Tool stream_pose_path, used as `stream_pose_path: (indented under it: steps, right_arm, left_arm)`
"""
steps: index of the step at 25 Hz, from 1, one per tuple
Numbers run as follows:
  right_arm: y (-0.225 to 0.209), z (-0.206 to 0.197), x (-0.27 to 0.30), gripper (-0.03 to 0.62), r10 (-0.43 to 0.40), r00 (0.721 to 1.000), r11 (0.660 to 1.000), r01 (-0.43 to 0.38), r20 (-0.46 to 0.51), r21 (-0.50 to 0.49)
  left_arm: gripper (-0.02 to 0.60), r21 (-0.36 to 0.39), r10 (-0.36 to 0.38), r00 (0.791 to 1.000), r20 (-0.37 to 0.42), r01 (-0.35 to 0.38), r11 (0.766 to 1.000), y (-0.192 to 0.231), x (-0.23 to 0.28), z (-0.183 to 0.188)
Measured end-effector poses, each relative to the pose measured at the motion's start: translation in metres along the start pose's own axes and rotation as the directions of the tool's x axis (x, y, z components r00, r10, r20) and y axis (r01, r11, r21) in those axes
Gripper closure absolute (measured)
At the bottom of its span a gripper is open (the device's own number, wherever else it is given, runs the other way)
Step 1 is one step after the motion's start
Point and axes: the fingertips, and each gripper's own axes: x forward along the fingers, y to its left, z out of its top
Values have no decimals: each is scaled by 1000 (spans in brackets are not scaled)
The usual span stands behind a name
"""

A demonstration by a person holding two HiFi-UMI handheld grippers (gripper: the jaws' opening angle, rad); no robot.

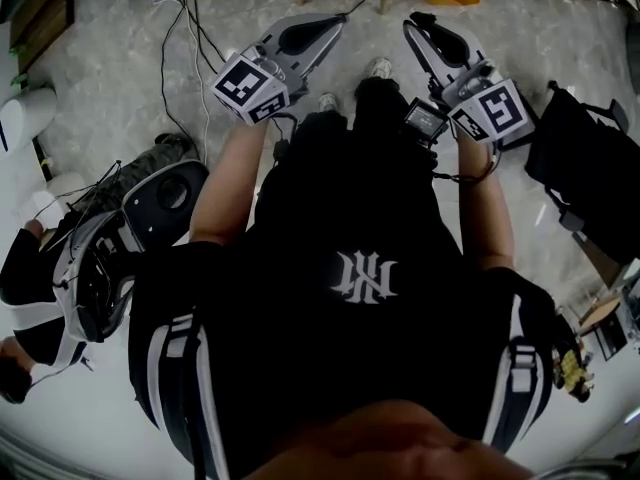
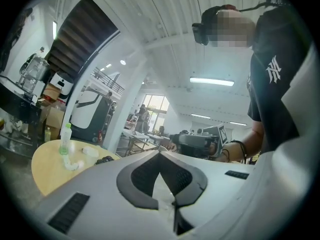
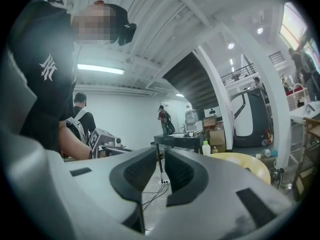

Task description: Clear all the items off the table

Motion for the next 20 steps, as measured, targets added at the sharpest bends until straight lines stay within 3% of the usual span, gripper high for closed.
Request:
stream_pose_path:
  steps: [7, 12, 13, 20]
  right_arm:
    - [-80, 1, 24, 539, 60, 998, 998, -60, -7, 32]
    - [-180, -11, 31, 538, 96, 995, 993, -95, -12, 63]
    - [-196, -15, 36, 505, 101, 995, 993, -100, -18, 63]
    - [-255, -46, 69, 448, 125, 990, 992, -123, -65, 32]
  left_arm:
    - [569, -13, 86, 996, -30, -87, 996, 52, 50, 7]
    - [569, -24, 149, 985, -83, -151, 988, 91, 121, -1]
    - [569, -24, 157, 984, -89, -160, 987, 100, 132, -2]
    - [569, -46, 185, 979, -89, -189, 981, 147, 168, -10]
